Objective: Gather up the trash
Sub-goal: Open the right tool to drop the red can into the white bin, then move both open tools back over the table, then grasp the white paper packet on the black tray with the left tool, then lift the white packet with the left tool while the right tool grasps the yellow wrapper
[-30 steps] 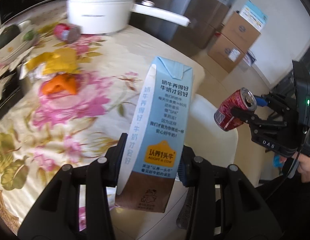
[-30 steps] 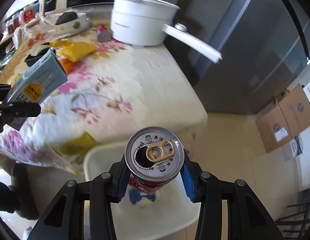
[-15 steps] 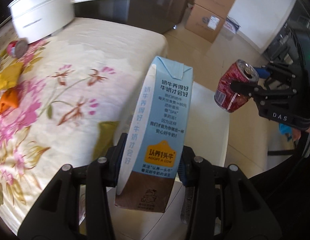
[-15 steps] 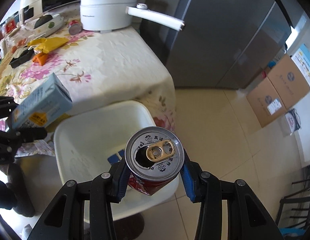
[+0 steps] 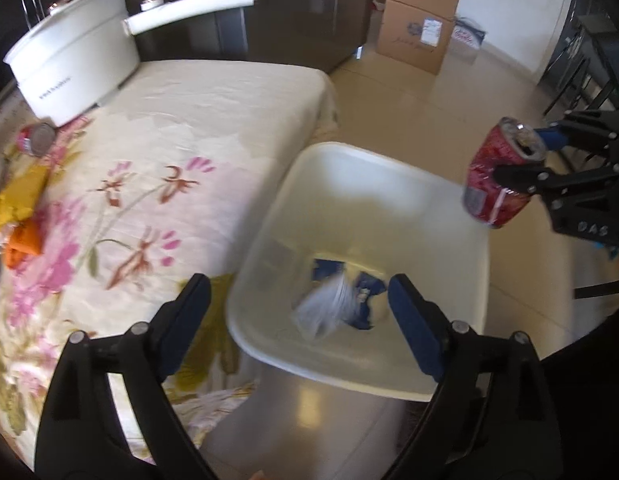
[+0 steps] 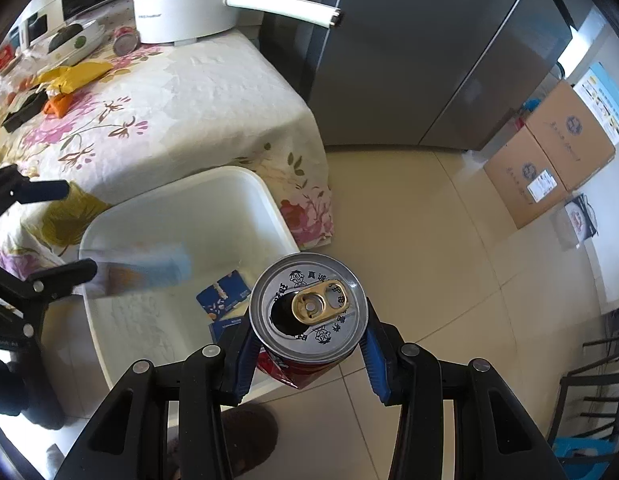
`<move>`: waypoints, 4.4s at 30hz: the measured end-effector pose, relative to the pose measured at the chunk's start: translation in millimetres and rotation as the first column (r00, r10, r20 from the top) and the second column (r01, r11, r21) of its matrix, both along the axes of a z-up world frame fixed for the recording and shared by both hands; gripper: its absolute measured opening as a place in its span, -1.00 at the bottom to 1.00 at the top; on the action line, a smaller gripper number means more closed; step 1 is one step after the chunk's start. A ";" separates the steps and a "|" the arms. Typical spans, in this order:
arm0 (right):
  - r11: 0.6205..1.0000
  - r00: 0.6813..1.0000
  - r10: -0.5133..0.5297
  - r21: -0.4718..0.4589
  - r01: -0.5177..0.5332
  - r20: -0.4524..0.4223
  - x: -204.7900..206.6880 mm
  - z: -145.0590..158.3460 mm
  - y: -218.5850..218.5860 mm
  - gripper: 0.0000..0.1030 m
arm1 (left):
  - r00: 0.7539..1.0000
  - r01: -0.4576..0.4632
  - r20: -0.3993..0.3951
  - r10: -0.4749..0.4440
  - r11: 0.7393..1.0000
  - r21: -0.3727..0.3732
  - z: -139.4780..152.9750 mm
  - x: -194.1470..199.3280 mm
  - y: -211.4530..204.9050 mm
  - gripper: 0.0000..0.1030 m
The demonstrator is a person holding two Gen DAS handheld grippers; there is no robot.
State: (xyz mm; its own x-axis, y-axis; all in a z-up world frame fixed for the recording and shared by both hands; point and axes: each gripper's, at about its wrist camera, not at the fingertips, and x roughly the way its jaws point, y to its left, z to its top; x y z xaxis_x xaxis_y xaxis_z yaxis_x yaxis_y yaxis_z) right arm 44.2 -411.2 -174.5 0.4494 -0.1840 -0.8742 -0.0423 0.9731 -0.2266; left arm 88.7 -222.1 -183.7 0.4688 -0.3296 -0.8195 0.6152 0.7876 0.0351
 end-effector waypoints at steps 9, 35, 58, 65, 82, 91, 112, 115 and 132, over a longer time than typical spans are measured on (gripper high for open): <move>1.000 0.999 0.029 -0.006 -0.029 -0.012 5.8 -4.2 12.5 -0.10 | 0.998 -0.070 0.000 0.070 0.998 -0.006 5.0 3.7 24.8 0.81; 0.999 0.999 0.042 0.035 -0.041 -0.024 31.1 -5.1 54.8 0.63 | 0.980 -0.193 0.038 0.196 0.979 -0.069 31.1 2.2 103.9 0.83; 0.989 0.992 0.117 0.082 -0.121 0.047 76.8 21.5 133.3 0.63 | 0.915 -0.397 0.008 0.403 0.904 -0.156 48.0 17.9 220.2 0.83; 0.981 0.985 0.161 0.097 -0.166 0.056 94.0 26.2 172.5 0.63 | 0.865 -0.493 -0.002 0.501 0.850 -0.187 52.8 30.9 272.0 0.84; 0.965 0.976 0.210 0.149 -0.216 0.055 132.5 21.7 236.3 0.64 | 0.810 -0.572 0.078 0.582 0.812 -0.116 44.5 113.1 361.4 0.83; 0.962 0.982 0.181 0.196 -0.189 0.055 156.1 15.1 225.0 0.64 | 0.873 -0.486 0.026 0.488 0.872 -0.055 36.4 175.8 356.3 0.72; 0.963 0.978 0.204 0.168 -0.209 0.051 156.4 9.7 230.6 0.64 | 0.814 -0.580 -0.071 0.576 0.814 -0.038 24.2 195.9 372.0 0.10; 0.960 0.975 0.212 0.172 -0.219 0.061 153.4 14.3 232.5 0.64 | 0.812 -0.583 -0.062 0.580 0.808 -0.086 38.1 177.5 373.9 0.10; 0.915 0.970 0.241 0.324 -0.239 0.036 197.4 38.2 292.6 0.64 | 0.759 -0.641 -0.125 0.639 0.700 -0.315 76.3 33.3 376.4 0.10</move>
